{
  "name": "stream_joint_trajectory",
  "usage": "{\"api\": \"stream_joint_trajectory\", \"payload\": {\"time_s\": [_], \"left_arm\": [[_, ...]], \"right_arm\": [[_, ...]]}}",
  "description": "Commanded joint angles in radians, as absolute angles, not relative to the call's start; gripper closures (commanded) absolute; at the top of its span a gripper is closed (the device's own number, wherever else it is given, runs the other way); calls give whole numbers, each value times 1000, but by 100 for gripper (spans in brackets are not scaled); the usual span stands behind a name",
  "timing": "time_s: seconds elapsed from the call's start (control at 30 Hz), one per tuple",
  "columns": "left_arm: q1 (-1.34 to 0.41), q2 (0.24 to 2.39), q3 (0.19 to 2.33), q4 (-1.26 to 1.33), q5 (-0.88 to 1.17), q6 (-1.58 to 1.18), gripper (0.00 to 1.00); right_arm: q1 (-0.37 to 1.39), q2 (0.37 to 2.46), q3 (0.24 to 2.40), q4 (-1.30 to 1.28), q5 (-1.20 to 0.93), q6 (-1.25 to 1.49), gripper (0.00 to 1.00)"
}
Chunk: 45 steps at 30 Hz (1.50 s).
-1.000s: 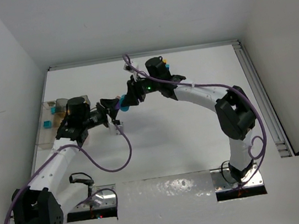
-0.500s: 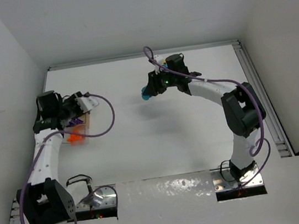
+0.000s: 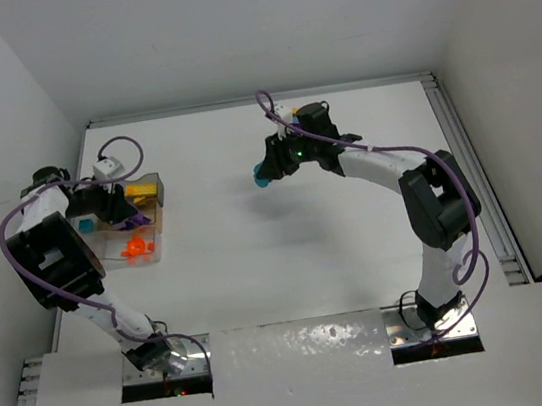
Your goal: Sort the legos into containers by color
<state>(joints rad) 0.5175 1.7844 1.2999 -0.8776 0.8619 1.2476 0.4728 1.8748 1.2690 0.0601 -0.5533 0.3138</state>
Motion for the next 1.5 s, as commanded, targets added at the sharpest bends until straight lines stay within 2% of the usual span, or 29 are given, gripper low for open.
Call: {"api": "stream_joint_trajectory", "payload": {"time_s": [0.0,0.1,0.13,0.2,0.23,0.27,0.33,0.37,0.43,0.57,0.8,0.87,1.0,1.03,1.17,1.27,1.37,1.43,1.47], "left_arm": [[511,1732,1304,-839,974,1227,93],[511,1746,1295,-889,974,1304,90],[511,1750,1295,-914,979,1334,81],[511,1764,1292,-980,983,1410,70],[511,1767,1290,-991,977,1420,59],[511,1773,1290,-1020,968,1460,41],[511,1773,1298,-1041,960,1495,20],[511,1764,1301,-1034,962,1499,15],[511,1749,1310,-955,960,1467,11],[496,1697,1322,-734,870,1217,10],[330,1525,1302,-418,652,1166,7],[252,1470,1261,-324,675,1140,3],[174,1457,1301,-443,1041,1110,0],[149,1465,1311,-568,1128,1185,0],[-27,1459,1302,-807,1098,1388,0],[-110,1439,1252,-792,1084,1362,3],[-115,1416,1216,-658,1137,1198,12],[-118,1408,1216,-652,1175,1204,22],[-120,1410,1216,-652,1184,1203,34]], "right_arm": [[469,1825,1287,60,-558,308,100],[469,1824,1278,55,-551,310,100],[469,1825,1281,52,-551,310,100],[471,1828,1290,49,-551,311,100],[469,1833,1293,51,-551,311,100],[469,1835,1302,51,-551,311,100],[469,1844,1319,41,-551,308,100],[469,1847,1342,23,-551,302,100],[469,1855,1361,9,-549,298,100],[469,1867,1371,18,-543,308,100],[485,1855,1394,43,-516,387,100],[498,1847,1396,72,-502,403,100],[531,1764,1245,309,-595,289,100],[532,1720,1139,500,-613,294,100],[534,1677,1054,730,-771,261,100],[546,1677,1055,829,-859,272,100],[566,1671,1031,945,-899,264,100],[575,1675,1054,936,-913,255,100],[580,1683,1061,936,-916,250,100]]}}
